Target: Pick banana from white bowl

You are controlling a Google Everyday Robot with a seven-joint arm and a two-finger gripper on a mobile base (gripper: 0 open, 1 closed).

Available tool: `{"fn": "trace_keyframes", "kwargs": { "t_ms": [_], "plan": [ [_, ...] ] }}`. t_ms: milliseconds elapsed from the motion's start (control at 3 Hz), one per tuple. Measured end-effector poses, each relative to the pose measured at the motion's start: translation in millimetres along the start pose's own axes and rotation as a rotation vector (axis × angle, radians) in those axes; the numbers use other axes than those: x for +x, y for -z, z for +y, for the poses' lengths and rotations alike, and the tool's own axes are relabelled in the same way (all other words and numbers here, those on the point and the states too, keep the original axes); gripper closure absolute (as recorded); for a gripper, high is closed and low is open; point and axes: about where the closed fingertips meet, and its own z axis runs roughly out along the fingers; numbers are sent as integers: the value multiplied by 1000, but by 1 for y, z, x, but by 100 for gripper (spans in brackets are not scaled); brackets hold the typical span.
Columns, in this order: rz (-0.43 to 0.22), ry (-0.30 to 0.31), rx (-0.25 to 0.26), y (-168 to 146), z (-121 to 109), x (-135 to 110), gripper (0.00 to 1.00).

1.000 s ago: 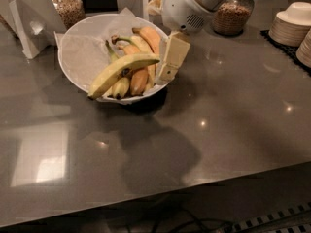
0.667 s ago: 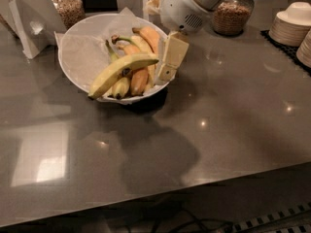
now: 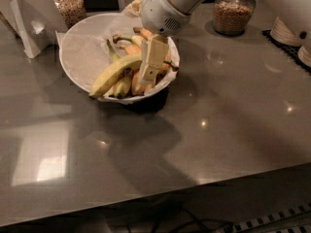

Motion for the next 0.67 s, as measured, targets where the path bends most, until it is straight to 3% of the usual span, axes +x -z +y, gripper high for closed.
{"fn": "trace_keyframes", "kwargs": {
  "t_ms": [333,667],
  "plan": [
    [-27,21,-46,-27,-6,-3,6],
    [-30,11,-85,-46,-5,3,25]
  ]
}}
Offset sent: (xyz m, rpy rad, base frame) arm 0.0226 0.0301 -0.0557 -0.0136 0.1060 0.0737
